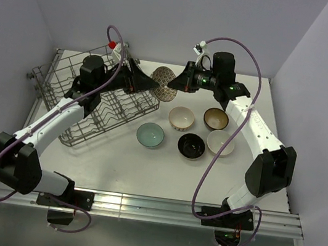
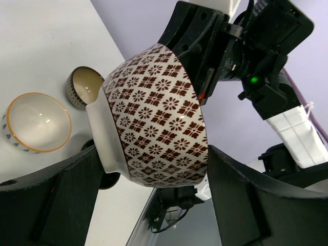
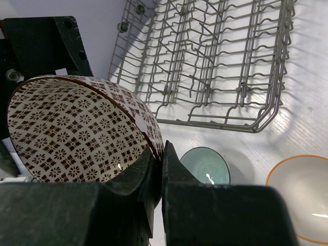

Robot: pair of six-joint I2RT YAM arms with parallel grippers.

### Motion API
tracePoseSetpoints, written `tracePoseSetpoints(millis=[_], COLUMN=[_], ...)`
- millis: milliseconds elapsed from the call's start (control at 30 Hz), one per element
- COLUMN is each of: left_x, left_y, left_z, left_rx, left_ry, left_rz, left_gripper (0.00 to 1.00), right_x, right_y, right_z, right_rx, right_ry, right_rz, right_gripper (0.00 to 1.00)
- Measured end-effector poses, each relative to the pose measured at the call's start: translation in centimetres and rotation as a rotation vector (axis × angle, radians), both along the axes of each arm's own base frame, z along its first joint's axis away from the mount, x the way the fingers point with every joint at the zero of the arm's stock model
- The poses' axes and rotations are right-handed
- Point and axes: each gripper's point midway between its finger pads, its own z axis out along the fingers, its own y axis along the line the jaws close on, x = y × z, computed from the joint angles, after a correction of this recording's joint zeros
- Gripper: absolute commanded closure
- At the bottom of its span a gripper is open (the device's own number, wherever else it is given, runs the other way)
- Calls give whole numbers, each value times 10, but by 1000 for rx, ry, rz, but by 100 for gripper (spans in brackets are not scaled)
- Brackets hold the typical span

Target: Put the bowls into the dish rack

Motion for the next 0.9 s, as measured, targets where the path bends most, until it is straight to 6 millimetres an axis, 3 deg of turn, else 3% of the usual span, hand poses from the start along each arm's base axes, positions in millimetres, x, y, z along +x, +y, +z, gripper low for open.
tracePoseSetpoints(millis=[100, 233, 267, 300, 333, 367, 433, 467, 567, 900], left_x=[0, 0, 0, 0, 0, 0, 0, 1, 4, 40], left_y=[-2, -2, -2, -2, -2, -1, -1, -1, 2, 39], left_z=[-5, -8, -8, -9, -10, -10, -12, -13, -15, -45], left_rx=[14, 21, 22, 25, 29, 35, 46, 53, 70, 123], left_ry=[7, 15, 17, 18, 20, 26, 32, 33, 34, 122], left_rz=[-5, -6, -6, -6, -6, -6, -1, 2, 23, 159], left_gripper=[30, 54, 70, 77, 85, 99, 100, 100, 100, 100], right_x=[-1, 0, 0, 0, 0, 0, -1, -1, -2, -3], right_y=[0, 0, 0, 0, 0, 0, 1, 1, 3, 5], right_z=[-1, -3, -4, -5, -6, -7, -9, -9, -11, -12], right_rx=[-2, -12, -13, -16, -18, -20, -26, -28, -33, -33], right_ry=[0, -4, -2, 0, 2, 7, 16, 22, 28, 37], right_rz=[3, 1, 1, 2, 4, 5, 6, 3, 7, 1], right_gripper=[100, 100, 100, 100, 96, 89, 80, 69, 51, 25])
